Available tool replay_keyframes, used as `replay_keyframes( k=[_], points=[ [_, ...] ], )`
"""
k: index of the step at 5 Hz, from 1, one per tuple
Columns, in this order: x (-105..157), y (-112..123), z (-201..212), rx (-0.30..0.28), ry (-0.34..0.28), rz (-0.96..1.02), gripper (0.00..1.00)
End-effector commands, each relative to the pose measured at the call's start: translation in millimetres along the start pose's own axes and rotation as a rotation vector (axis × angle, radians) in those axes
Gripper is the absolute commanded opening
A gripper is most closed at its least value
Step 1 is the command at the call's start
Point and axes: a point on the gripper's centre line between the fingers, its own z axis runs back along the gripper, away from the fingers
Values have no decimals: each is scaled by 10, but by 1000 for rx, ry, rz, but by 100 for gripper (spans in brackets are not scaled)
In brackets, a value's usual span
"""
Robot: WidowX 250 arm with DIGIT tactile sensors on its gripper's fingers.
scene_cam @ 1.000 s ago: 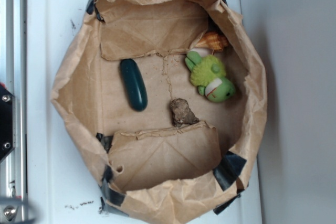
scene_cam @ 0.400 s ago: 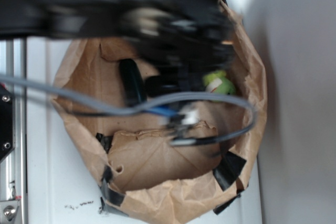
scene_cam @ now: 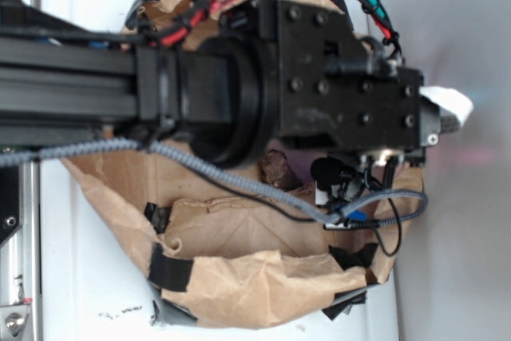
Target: Grab the rock.
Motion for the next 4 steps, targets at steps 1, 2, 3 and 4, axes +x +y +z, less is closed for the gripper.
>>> replay_keyframes(
  k=[1,2,3,4],
  points=[
    [-455,-194,405,-65,-100,-57,100],
    [-507,-194,447,-77,-110,-57,100],
    [-464,-228,338,-54,-93,-58,100],
    [-473,-267,207,-44,-69,-64,100]
  ],
)
